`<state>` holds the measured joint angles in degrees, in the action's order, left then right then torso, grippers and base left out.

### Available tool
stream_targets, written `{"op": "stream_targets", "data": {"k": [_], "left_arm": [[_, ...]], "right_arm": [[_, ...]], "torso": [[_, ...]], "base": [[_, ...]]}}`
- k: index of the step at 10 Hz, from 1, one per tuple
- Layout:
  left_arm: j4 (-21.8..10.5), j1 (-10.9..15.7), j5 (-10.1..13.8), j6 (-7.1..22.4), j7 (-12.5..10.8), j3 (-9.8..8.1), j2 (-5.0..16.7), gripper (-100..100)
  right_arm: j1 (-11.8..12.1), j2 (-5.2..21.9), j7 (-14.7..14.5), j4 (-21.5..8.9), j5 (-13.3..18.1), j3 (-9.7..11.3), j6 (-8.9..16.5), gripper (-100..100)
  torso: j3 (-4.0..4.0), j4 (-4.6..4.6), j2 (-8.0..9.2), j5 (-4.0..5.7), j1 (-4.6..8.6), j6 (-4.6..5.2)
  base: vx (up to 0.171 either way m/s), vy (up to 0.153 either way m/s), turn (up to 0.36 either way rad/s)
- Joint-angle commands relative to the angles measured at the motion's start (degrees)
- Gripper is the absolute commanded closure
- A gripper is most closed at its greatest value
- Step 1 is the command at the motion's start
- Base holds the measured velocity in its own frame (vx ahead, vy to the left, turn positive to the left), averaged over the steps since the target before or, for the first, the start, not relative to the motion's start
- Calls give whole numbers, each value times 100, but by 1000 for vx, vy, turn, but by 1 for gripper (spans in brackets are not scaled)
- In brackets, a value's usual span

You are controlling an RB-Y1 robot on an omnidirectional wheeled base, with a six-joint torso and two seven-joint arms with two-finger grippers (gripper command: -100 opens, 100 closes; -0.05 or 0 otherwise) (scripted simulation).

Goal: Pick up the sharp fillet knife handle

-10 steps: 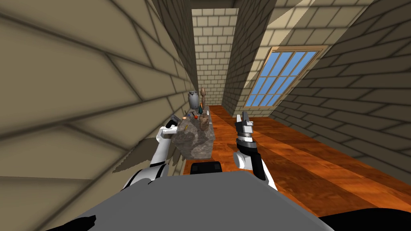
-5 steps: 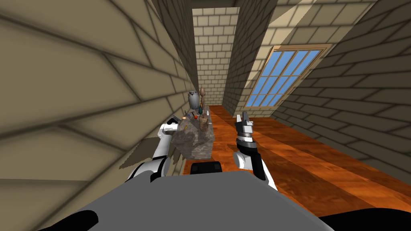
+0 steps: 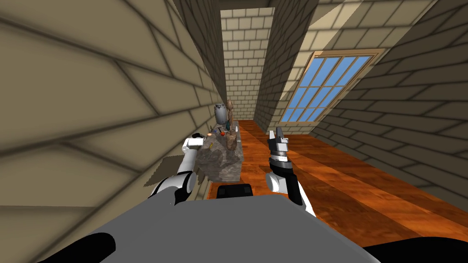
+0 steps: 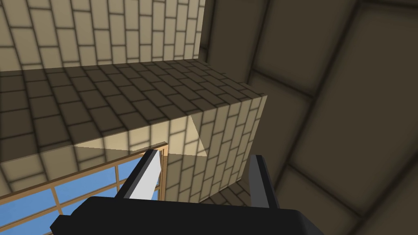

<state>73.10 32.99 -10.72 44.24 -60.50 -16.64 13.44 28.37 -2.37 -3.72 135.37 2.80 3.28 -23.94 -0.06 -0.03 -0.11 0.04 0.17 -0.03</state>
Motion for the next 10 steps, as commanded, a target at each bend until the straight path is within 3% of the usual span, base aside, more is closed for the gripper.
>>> {"op": "stream_targets", "data": {"k": [1, 2, 3, 4, 5, 6, 7, 9, 10], "left_arm": [[-286, 135, -27, 257, -217, -45, 4, -100], [-319, 135, -27, 257, -217, -45, 4, -100], [-518, 359, -74, 545, -470, -125, -8, -100], [-636, 359, -74, 562, -485, -125, -8, -100], [-825, 572, -120, 791, -708, -199, -22, -100], [-942, 572, -120, 853, -741, -199, -22, -100], [-1118, 773, -165, 1087, -977, -269, -37, -100], [-1236, 773, -165, 1128, -983, -269, -37, -100], [-1463, 961, -209, 1386, -1210, -334, -50, -100]], "right_arm": [[0, 0, 0, 0, 0, 0, 0, 0], [0, 0, 0, 0, 0, 0, 0, 0], [0, 0, 0, 0, 0, 0, 0, 0], [0, 0, 0, 0, 0, 0, 0, 0], [0, 0, 0, 0, 0, 0, 0, 0], [0, 0, 0, 0, 0, 0, 0, 0], [0, 0, 0, 0, 0, 0, 0, 0], [0, 0, 0, 0, 0, 0, 0, 0], [0, 0, 0, 0, 0, 0, 0, 0]], "torso": [[0, 0, 0, 0, 0, 0], [1, -1, 3, -1, -3, -1], [3, 1, 7, -2, -11, 0], [3, 1, 5, -2, -8, -1], [3, 0, 5, -2, -8, -1], [2, 0, 4, 0, 0, 0], [1, 0, 3, 0, -2, 0], [1, -1, 3, -1, -2, 0], [3, 0, 7, -2, -10, 0]], "base": [[19, -38, 24], [4, -13, 2], [12, -25, 39], [16, -27, 30], [19, -46, 45], [21, -40, 26], [27, -45, 52], [13, -28, 9], [7, -23, 47]]}}
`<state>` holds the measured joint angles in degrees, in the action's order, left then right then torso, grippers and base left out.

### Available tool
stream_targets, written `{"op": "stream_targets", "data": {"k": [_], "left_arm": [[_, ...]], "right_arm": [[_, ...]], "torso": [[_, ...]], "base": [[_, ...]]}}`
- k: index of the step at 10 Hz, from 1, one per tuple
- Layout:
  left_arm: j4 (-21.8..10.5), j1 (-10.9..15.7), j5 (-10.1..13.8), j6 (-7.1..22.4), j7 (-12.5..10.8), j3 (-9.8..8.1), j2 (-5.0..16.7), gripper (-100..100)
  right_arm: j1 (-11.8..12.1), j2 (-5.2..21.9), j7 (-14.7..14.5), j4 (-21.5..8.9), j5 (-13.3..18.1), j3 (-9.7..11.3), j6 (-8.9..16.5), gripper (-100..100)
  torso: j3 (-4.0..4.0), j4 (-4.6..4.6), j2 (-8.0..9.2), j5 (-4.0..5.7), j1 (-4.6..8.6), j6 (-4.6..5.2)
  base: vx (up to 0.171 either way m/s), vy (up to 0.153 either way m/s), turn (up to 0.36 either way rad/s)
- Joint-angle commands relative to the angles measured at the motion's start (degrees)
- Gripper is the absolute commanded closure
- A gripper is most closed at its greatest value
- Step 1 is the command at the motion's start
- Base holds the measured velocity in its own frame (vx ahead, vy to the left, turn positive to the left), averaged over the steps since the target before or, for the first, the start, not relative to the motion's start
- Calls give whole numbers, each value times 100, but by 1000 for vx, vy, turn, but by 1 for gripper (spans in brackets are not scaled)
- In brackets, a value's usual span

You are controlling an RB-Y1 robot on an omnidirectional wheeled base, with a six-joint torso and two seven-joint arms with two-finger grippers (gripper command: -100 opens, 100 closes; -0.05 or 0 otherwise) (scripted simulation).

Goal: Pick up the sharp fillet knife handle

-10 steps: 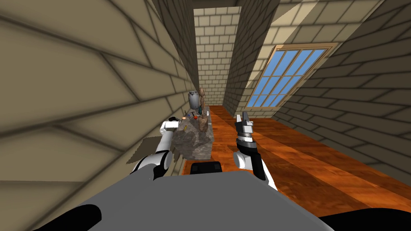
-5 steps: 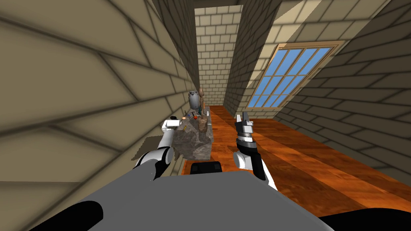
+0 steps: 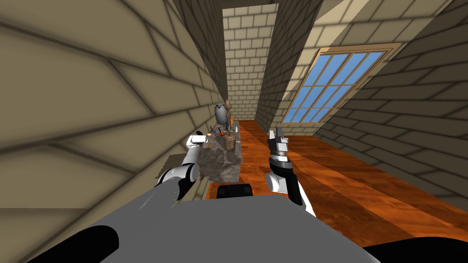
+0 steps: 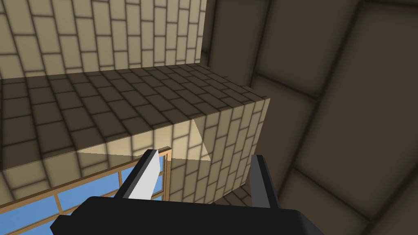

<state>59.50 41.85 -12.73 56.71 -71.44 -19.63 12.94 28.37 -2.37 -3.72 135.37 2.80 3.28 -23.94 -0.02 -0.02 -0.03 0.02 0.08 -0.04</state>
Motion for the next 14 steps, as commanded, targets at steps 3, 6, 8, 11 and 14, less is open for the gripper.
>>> {"op": "stream_targets", "data": {"k": [3, 6, 8, 11, 14], "left_arm": [[-675, 406, -91, 539, -523, -149, -21, -100], [-909, 547, -129, 802, -701, -198, -33, -100], [-1320, 776, -197, 1141, -998, -280, -58, -100], [-1639, 935, -252, 1394, -1218, -341, -83, -100], [-1915, 1055, -303, 1603, -1398, -390, -103, -100]], "right_arm": [[0, 0, 0, 0, 0, 0, 0, 0], [0, 0, 0, 0, 0, 0, 0, 0], [0, 0, 0, 0, 0, 0, 0, 0], [0, 0, 0, 0, 0, 0, 0, 0], [0, 0, 0, 0, 0, 0, 0, 0]], "torso": [[-3, -2, -5, 2, 11, 1], [-3, -1, -6, 2, 8, 0], [-1, -1, -2, 0, 3, 0], [-3, -1, -4, 1, 2, 0], [-2, -1, -2, 0, 0, 0]], "base": [[23, -52, 50], [21, -39, 34], [13, -36, 58], [21, -33, 42], [15, -24, 41]]}}
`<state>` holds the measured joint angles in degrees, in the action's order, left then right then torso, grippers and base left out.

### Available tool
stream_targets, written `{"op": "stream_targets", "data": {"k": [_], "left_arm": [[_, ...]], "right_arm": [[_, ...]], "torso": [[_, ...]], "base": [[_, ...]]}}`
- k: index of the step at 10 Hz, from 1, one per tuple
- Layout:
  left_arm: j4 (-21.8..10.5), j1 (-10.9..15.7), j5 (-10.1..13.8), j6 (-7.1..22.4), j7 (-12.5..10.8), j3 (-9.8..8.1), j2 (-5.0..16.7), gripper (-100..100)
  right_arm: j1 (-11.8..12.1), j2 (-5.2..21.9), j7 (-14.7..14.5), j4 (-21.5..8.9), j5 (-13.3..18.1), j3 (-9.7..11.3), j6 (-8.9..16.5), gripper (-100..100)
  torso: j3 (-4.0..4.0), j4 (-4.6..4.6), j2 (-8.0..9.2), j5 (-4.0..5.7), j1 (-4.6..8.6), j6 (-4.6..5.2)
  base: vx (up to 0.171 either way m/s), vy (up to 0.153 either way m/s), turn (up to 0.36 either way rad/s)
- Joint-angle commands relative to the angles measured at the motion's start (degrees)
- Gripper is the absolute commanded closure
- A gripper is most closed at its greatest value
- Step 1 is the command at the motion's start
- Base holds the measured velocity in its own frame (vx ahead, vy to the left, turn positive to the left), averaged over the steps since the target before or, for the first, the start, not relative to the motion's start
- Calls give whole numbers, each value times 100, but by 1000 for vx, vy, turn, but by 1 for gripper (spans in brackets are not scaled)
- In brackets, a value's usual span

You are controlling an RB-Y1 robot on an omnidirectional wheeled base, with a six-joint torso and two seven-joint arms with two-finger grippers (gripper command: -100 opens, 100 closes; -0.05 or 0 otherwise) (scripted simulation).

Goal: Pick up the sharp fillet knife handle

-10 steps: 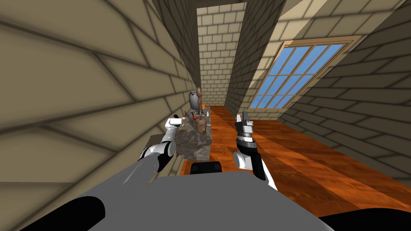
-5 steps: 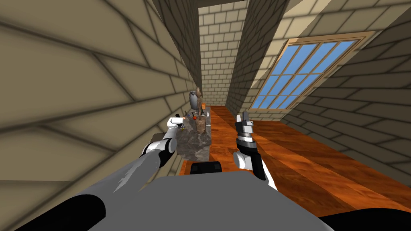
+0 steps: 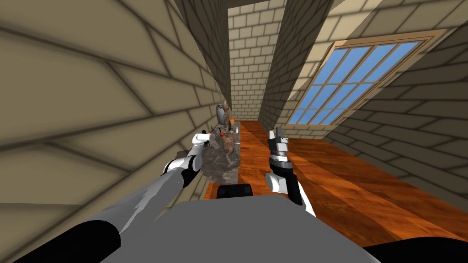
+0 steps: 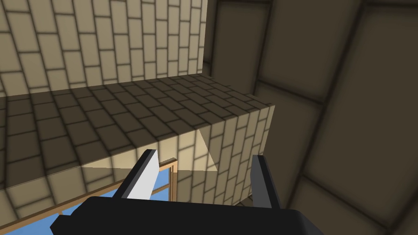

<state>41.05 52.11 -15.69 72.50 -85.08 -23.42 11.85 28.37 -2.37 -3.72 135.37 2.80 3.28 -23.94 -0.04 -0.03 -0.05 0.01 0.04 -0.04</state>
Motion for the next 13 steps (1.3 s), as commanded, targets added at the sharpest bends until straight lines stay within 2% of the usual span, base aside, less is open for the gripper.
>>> {"op": "stream_targets", "data": {"k": [1, 2, 3, 5, 6, 7, 9, 12, 13], "left_arm": [[0, 0, 0, 0, 0, 0, 0, -100], [-15, 5, -2, 7, -13, -2, 0, 0], [-153, -71, 86, -104, 77, -115, 234, -100], [-432, -221, 259, -326, 253, -343, 638, -100], [-432, -221, 259, -326, 253, -343, 702, -100], [-572, -296, 346, -437, 341, -457, 897, -100], [-572, -296, 346, -437, 341, -457, 936, -100], [-991, -521, 607, -769, 606, -798, 1615, -100], [-991, -521, 607, -769, 606, -798, 1639, -100]], "right_arm": [[0, 0, 0, 0, 0, 0, 0, 0], [0, 0, 0, 0, 0, 0, 0, 0], [0, 0, 0, 0, 0, 0, 0, 0], [-1, 0, 0, 0, 0, 1, 0, 0], [-2, -1, 0, 0, 0, 1, 0, 0], [0, 0, 0, 0, 0, 0, 0, 0], [0, 0, 0, 0, 0, 0, 0, 0], [-1, 0, 0, 0, 0, 1, 0, 0], [-1, -1, 0, 0, 0, 1, 0, 0]], "torso": [[0, 0, 0, 0, 0, 0], [2, 1, 4, -1, -4, 0], [3, 1, 5, -1, -6, 0], [7, 2, 12, 3, 16, 4], [10, 3, 18, 6, 26, 5], [11, 5, 18, 5, 17, -2], [8, 3, 13, 2, 6, 0], [8, 3, 13, 3, 13, 5], [2, -2, 7, -2, 14, 8]], "base": [[0, 0, 0], [0, 0, 0], [-8, -36, -185], [-28, -82, -310], [-25, -63, -87], [-10, -57, -131], [-7, -22, -48], [-12, -59, -269], [-17, -62, -55]]}}
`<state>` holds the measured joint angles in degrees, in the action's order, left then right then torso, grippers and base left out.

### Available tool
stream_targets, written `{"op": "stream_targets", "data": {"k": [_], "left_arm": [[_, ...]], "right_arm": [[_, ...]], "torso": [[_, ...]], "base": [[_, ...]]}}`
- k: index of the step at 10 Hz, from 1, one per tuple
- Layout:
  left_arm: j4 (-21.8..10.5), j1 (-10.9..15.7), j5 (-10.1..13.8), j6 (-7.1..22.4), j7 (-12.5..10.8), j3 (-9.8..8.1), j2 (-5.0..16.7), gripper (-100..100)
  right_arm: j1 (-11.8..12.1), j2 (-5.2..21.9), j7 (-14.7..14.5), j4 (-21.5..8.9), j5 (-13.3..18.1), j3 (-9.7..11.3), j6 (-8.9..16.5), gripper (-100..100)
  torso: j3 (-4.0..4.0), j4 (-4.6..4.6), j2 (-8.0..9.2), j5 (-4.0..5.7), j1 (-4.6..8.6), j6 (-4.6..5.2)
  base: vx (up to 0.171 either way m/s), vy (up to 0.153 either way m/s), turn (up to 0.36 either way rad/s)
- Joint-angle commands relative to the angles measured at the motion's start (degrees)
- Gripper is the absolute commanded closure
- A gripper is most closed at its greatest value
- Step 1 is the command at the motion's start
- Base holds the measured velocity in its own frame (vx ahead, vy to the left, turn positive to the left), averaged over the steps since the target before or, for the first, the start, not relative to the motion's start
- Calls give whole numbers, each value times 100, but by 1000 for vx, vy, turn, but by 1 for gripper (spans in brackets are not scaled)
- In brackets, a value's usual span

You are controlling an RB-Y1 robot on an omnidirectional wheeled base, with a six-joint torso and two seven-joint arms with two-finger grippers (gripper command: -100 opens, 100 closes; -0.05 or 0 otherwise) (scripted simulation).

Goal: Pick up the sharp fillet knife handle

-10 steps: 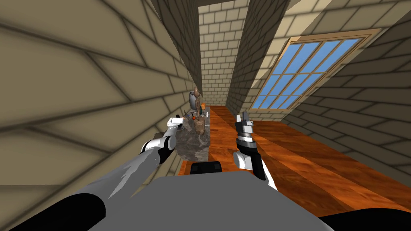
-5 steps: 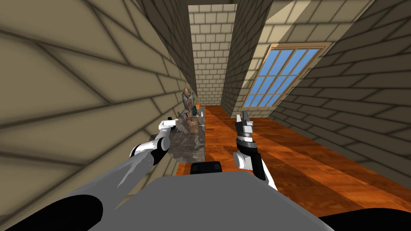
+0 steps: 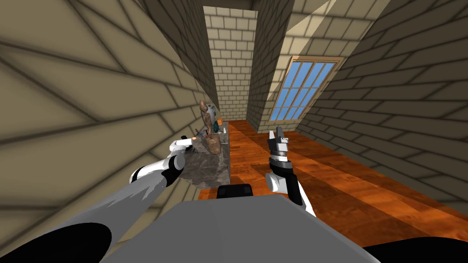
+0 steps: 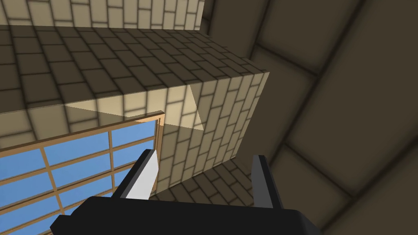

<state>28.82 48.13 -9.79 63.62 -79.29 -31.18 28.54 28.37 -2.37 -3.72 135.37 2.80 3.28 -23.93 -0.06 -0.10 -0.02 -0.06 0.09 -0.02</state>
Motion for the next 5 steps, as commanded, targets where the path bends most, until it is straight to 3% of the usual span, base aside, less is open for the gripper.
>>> {"op": "stream_targets", "data": {"k": [1, 3, 4, 5], "left_arm": [[232, -123, 17, 119, 27, -23, -31, -100], [-47, -273, 191, -103, 204, -250, 354, -100], [185, -273, 191, -103, 204, -250, 438, -100], [8, -273, 191, -103, 204, -250, 438, -100]], "right_arm": [[0, 0, 0, 0, 0, 0, 0, 0], [0, 0, 0, 0, 0, 0, 0, 0], [0, 0, 0, 0, 0, 0, 0, 0], [0, 0, 0, 0, 0, 0, 0, 0]], "torso": [[0, 0, 0, 0, 0, 0], [-4, -2, -7, -3, -14, 3], [-4, -3, -5, -4, -8, 4], [-4, -1, -7, -3, -10, 4]], "base": [[-11, -30, 34], [-7, -46, -218], [-17, -44, -91], [0, -25, -18]]}}
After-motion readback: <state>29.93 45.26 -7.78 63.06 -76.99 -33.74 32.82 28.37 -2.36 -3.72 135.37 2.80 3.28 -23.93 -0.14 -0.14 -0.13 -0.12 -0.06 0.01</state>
